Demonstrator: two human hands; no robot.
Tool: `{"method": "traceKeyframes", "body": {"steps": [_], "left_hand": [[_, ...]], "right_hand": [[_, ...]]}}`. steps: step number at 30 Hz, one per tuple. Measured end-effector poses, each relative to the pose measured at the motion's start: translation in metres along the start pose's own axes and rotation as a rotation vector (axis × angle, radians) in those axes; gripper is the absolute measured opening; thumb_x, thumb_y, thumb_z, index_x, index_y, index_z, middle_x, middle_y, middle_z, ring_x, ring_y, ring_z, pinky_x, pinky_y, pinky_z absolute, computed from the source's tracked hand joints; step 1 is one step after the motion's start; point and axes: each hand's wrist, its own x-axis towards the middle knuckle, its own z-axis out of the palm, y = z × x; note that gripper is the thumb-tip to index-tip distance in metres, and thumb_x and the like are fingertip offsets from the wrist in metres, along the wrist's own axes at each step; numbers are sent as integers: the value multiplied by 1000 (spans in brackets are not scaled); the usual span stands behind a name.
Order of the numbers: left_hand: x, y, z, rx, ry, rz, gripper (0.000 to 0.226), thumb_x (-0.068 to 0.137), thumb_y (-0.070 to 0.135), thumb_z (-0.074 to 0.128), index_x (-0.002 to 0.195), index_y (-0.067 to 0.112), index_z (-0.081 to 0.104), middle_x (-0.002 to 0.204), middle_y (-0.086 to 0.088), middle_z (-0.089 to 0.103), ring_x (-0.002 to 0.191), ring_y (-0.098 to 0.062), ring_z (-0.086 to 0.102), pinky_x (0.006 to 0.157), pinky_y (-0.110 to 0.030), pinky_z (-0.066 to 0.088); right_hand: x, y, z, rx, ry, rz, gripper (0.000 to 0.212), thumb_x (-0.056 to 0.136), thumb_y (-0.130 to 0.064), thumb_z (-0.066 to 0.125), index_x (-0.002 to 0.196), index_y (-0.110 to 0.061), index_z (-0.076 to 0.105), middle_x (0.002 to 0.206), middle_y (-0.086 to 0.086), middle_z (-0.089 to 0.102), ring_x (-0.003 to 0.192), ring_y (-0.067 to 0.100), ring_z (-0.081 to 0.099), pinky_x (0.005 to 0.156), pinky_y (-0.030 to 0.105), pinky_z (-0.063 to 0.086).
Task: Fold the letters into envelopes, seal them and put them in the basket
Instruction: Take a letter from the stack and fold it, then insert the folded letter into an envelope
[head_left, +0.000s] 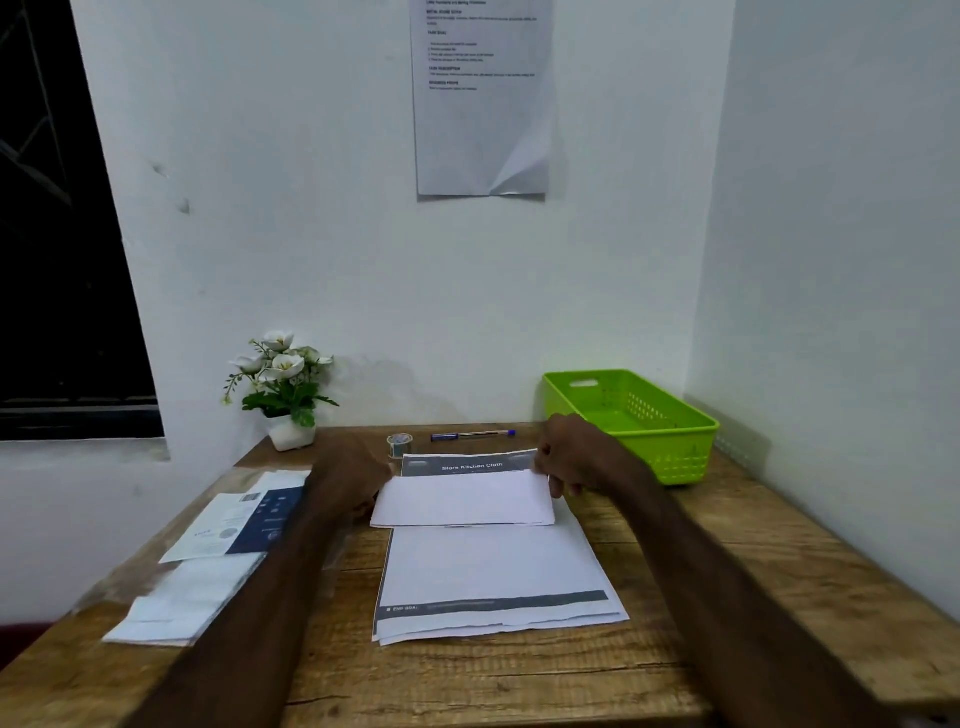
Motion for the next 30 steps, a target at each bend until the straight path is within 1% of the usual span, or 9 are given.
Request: {"method": "traceKeyframes", "body": {"steps": [2, 4, 7, 9, 12, 21, 23, 26, 30], "left_hand": [[4, -3, 4, 69, 2, 2, 21, 89, 19, 72, 73, 10, 61, 79, -10, 67, 75, -25, 67, 58, -29, 46], [4, -3, 4, 78, -10, 22, 18, 82, 19, 79, 83, 6, 67, 90, -13, 71, 86, -30, 70, 66, -35, 51], [6, -6, 4, 154, -31, 53, 31, 76, 27, 86, 93, 6, 70, 101, -12, 71, 94, -28, 68, 76, -36, 55], [6, -8, 4, 198, -43, 59, 42, 69, 33, 91, 97, 8, 71, 105, -11, 71, 96, -27, 68, 82, -41, 59], [3, -8, 3, 215, -36, 64, 48, 64, 34, 93, 99, 10, 71, 106, -10, 71, 98, -27, 68, 84, -44, 60], [0, -6, 6, 113, 0, 96, 23, 75, 25, 85, 87, 8, 73, 91, -12, 73, 89, -31, 69, 77, -43, 58], [1, -3, 3, 121, 11, 96, 16, 82, 27, 80, 81, 13, 73, 88, -10, 73, 83, -26, 68, 77, -41, 60], [2, 4, -6, 25, 22, 121, 29, 84, 29, 80, 60, 20, 67, 66, -2, 68, 65, -18, 63, 62, -29, 48], [-3, 12, -31, -146, 68, 213, 23, 87, 34, 76, 70, 19, 74, 67, 2, 72, 66, -19, 67, 65, -29, 49]], "right_hand": [[1, -2, 5, -84, 19, 5, 16, 88, -7, 60, 74, -4, 67, 77, 13, 78, 37, 12, 54, 49, 23, 48], [1, -3, 9, -159, 55, -1, 7, 87, -8, 63, 83, -5, 68, 93, 18, 77, 59, 23, 66, 51, 25, 46], [0, -4, 17, -215, 90, -16, 21, 90, -9, 63, 108, 1, 68, 116, 20, 71, 104, 34, 69, 71, 31, 53], [1, -5, 20, -255, 106, -22, 28, 90, -10, 65, 116, 1, 65, 122, 18, 68, 111, 32, 67, 80, 34, 53], [2, -7, 23, -306, 132, -30, 32, 91, -13, 68, 120, 0, 62, 127, 17, 65, 115, 31, 65, 84, 36, 53], [0, -11, 26, -375, 193, -31, 28, 95, -10, 55, 122, -8, 62, 129, 13, 62, 118, 32, 63, 89, 38, 52], [1, -13, 27, -339, 229, -39, 25, 95, -15, 55, 118, -11, 65, 125, 12, 63, 116, 32, 63, 87, 37, 52], [2, -21, 28, -258, 315, -104, 24, 94, -30, 56, 109, -17, 69, 113, 10, 68, 105, 32, 65, 80, 35, 50], [-8, -47, 32, -149, 361, -335, 22, 93, -37, 55, 95, -24, 73, 94, 2, 73, 92, 22, 65, 67, 29, 40]]}}
